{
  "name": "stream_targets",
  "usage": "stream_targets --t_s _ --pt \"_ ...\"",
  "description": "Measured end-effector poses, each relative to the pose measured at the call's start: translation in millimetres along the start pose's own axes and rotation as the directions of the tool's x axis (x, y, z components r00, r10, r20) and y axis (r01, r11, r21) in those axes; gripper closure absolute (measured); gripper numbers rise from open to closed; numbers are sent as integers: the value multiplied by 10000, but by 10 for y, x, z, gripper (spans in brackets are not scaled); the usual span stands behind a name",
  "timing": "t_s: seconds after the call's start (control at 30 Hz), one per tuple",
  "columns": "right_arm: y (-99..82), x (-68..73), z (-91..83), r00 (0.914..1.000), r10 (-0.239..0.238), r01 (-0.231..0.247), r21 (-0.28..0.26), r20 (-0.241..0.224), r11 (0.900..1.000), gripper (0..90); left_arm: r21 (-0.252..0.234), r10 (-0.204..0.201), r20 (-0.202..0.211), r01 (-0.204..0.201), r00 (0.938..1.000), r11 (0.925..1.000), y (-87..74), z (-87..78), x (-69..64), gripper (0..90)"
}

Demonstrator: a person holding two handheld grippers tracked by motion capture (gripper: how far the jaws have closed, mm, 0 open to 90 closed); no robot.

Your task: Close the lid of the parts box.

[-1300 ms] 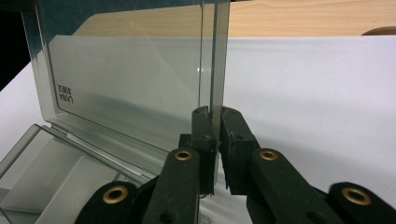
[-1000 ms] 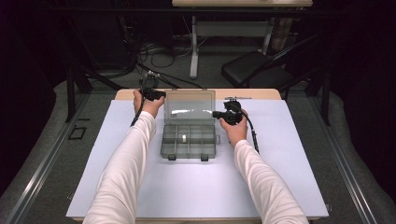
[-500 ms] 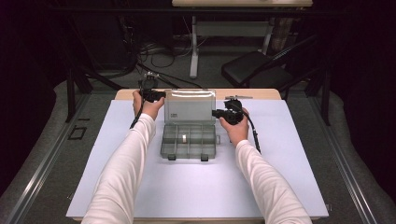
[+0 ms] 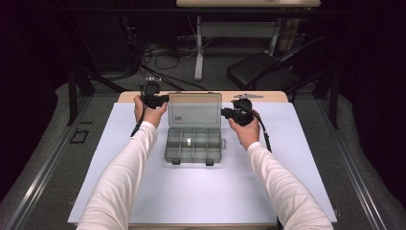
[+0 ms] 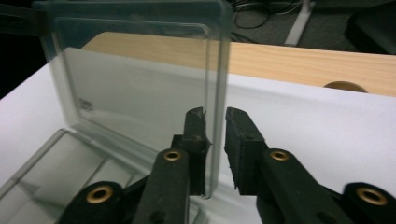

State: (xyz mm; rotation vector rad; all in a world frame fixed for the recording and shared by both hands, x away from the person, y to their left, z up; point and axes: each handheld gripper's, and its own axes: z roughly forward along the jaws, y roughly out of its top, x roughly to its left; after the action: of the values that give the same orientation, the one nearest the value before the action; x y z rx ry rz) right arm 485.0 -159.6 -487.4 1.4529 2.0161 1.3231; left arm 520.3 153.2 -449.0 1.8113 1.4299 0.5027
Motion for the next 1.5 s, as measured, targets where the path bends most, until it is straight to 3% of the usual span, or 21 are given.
stream_targets --t_s 0.27,0.4,0.6,0.77,1.03,1.27,1.5 --pt "111 155 -135 9978 -664 663 -86 -5 9978 770 -282 149 -63 -151 9999 9995 -70 -107 -41 887" --pt "213 229 -203 9958 -910 911 35 -101 9958 898 -431 166 -52 -168 9998 9989 -113 -157 -53 888" --pt "389 344 -268 9920 -1255 1256 13 -92 9921 900 -596 324 -62 -327 9995 9977 -170 -226 -80 889" --pt "558 391 -288 9936 -1108 1108 -34 -230 9938 900 -770 463 -84 -468 9989 9959 -216 -270 -88 888" --pt "727 416 -219 9962 -864 866 -146 137 9961 900 -1062 552 -61 -555 9985 9928 -300 -352 -111 888" --pt "716 400 -94 9961 -810 800 263 358 9964 900 -1024 686 55 -676 9976 9924 -337 -413 -115 886" --pt "659 371 -36 9972 -694 680 462 285 9966 900 -1082 637 193 -613 9978 9922 -365 -432 -103 887"
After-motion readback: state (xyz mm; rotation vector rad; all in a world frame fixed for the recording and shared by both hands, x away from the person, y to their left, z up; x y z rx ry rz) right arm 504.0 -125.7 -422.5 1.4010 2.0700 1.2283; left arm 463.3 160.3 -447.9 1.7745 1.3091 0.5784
